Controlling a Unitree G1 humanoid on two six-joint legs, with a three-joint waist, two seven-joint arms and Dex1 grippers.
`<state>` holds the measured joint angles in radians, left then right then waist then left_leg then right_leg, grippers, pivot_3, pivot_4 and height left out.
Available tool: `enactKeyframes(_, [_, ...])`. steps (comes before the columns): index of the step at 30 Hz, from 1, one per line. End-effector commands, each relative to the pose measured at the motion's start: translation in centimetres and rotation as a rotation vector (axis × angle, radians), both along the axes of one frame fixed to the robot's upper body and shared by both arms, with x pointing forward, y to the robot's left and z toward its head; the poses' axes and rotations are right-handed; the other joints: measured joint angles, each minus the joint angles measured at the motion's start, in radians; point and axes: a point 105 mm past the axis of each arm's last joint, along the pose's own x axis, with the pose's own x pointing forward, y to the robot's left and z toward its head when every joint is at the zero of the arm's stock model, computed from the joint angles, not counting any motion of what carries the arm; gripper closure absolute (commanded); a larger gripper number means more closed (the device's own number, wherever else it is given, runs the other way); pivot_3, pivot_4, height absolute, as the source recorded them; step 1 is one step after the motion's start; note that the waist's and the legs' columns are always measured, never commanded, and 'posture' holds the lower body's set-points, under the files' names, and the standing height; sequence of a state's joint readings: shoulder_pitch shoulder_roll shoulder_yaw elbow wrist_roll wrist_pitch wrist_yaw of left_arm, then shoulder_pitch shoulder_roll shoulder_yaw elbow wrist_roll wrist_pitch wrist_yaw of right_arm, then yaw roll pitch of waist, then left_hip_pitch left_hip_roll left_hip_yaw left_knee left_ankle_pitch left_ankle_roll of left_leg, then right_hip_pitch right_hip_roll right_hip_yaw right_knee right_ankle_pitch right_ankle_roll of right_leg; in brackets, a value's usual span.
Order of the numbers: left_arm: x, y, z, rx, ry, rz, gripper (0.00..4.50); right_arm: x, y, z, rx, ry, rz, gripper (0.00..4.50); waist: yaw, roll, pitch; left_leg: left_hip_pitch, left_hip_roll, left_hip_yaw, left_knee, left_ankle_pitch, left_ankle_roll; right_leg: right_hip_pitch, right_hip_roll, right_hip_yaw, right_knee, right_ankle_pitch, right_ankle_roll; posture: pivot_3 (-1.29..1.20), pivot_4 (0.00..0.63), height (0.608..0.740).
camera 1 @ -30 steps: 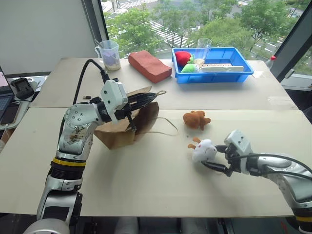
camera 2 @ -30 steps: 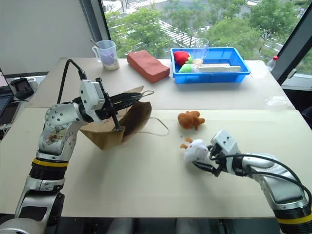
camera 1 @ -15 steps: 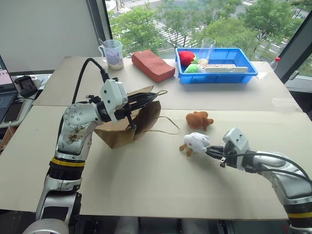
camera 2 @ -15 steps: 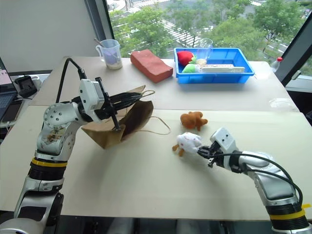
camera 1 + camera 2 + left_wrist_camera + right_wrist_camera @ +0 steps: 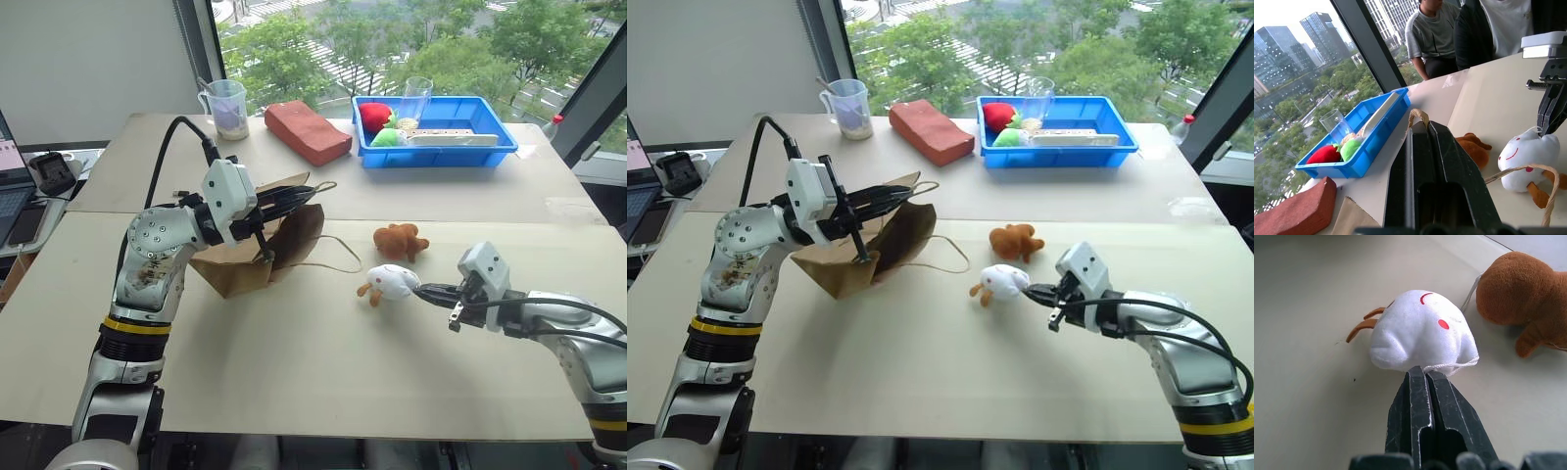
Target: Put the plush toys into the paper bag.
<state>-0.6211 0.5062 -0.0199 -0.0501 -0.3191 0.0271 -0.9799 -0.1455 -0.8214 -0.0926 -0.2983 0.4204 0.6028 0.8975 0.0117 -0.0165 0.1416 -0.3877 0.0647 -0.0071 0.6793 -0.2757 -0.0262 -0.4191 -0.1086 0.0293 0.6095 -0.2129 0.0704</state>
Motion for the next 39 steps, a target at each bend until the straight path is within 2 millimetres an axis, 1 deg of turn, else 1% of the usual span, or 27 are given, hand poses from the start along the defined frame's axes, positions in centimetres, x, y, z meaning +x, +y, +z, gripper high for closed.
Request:
enactKeyframes(1, [-0.4, -0.1, 1.2, -0.009, -0.048, -0.008, 4.50, -0.2, 0.5, 2.8, 0.047, -0.065, 0.042, 4.47, 0.000, 0.000, 0.000, 0.000, 0.000, 0.000, 0.000, 0.000, 0.000, 0.000, 0.000, 0.000, 0.000, 0.000, 0.000, 0.00, 0.150, 0.740])
enactKeyframes(2, [-0.4, -0.1, 1.2, -0.009, -0.048, -0.008, 4.50, -0.2, 0.6, 3.2, 0.059, -0.067, 0.046, 4.47, 0.000, 0.000, 0.000, 0.000, 0.000, 0.000, 0.000, 0.000, 0.000, 0.000, 0.000, 0.000, 0.000, 0.000, 0.000, 0.00, 0.150, 0.740])
enactKeyframes(5, [-0.3, 0.0, 1.3, -0.011, -0.050, -0.005, 4.50, 0.1, 1.2, 5.3, 0.120, -0.095, 0.062, 4.47, -0.001, 0.000, 0.000, 0.000, 0.000, 0.000, 0.001, 0.000, 0.000, 0.000, 0.000, 0.001, 0.000, 0.000, 0.000, 0.00, 0.150, 0.740])
enactKeyframes(7, [-0.3, 0.0, 1.3, -0.011, -0.050, -0.005, 4.50, 0.4, 1.5, 6.0, 0.132, -0.104, 0.062, 4.47, -0.001, 0.000, 0.000, 0.000, 0.000, 0.000, 0.001, 0.000, 0.000, 0.000, 0.000, 0.001, 0.000, 0.000, 0.000, 0.00, 0.150, 0.740])
enactKeyframes(10, [-0.3, -0.1, 1.3, -0.010, -0.048, -0.007, 4.50, 0.6, 1.9, 5.3, 0.077, -0.107, 0.062, 4.47, 0.002, 0.000, 0.000, 0.000, 0.000, 0.000, 0.000, 0.000, 0.000, 0.000, 0.000, 0.001, 0.000, 0.000, 0.000, 0.00, 0.150, 0.740])
enactKeyframes(14, [-0.2, -0.1, 1.3, -0.009, -0.047, -0.009, 4.50, 1.0, 2.0, 4.0, 0.050, -0.090, 0.039, 4.47, 0.001, 0.000, 0.000, -0.001, 0.000, 0.000, 0.000, 0.000, 0.000, 0.000, 0.000, 0.001, 0.001, 0.000, 0.000, 0.00, 0.150, 0.740])
enactKeyframes(15, [-0.2, -0.1, 1.3, -0.009, -0.047, -0.009, 4.50, 1.1, 2.1, 3.6, 0.044, -0.083, 0.029, 4.20, 0.001, 0.000, 0.000, -0.001, 0.000, 0.000, 0.000, 0.000, 0.000, 0.000, 0.000, 0.001, 0.001, 0.000, 0.000, 0.00, 0.150, 0.740])
enactKeyframes(18, [-0.2, -0.1, 1.2, -0.005, -0.047, -0.011, 4.50, 1.7, 2.5, 2.3, 0.032, -0.061, 0.012, 3.20, -0.001, 0.000, 0.000, 0.000, 0.000, 0.000, 0.000, 0.000, 0.000, 0.000, 0.000, 0.001, 0.001, 0.000, 0.000, 0.00, 0.150, 0.740])
enactKeyframes(23, [-0.2, -0.1, 1.2, 0.001, -0.045, -0.011, 4.50, 2.2, 2.9, 1.4, 0.013, -0.049, 0.002, 1.48, -0.001, 0.000, 0.000, 0.000, 0.000, 0.000, 0.001, 0.000, 0.000, 0.000, 0.000, 0.002, 0.001, 0.000, 0.000, 0.00, 0.150, 0.740])
enactKeyframes(27, [-0.2, -0.2, 1.2, 0.001, -0.043, -0.013, 4.50, 3.1, 2.5, -0.2, -0.075, -0.029, -0.043, 0.08, -0.001, 0.000, 0.000, 0.000, 0.000, 0.000, 0.000, 0.000, 0.000, 0.000, 0.000, 0.002, 0.001, 0.000, 0.000, 0.00, 0.150, 0.740])
enactKeyframes(33, [-0.3, -0.3, 1.2, 0.000, -0.042, -0.014, 4.50, 3.9, 2.4, -1.2, -0.140, -0.038, -0.065, 0.03, -0.001, 0.000, 0.000, 0.000, 0.000, 0.000, 0.000, 0.000, 0.000, 0.000, 0.000, 0.002, 0.001, 0.000, 0.000, 0.00, 0.150, 0.740])
enactKeyframes(36, [-0.3, -0.3, 1.2, -0.001, -0.043, -0.012, 4.50, 4.0, 2.7, -1.2, -0.118, -0.039, -0.066, 0.89, -0.002, 0.000, 0.000, 0.000, 0.000, 0.000, 0.000, 0.000, 0.000, 0.000, 0.001, 0.002, 0.001, 0.000, 0.000, 0.00, 0.150, 0.740])
enactKeyframes(39, [-0.3, -0.2, 1.2, -0.001, -0.044, -0.009, 4.50, 3.9, 2.9, -0.8, -0.097, -0.046, -0.044, 1.89, -0.002, 0.000, 0.000, 0.000, 0.000, 0.000, 0.000, 0.000, 0.000, 0.000, 0.001, 0.002, 0.001, 0.000, 0.000, 0.00, 0.150, 0.740])
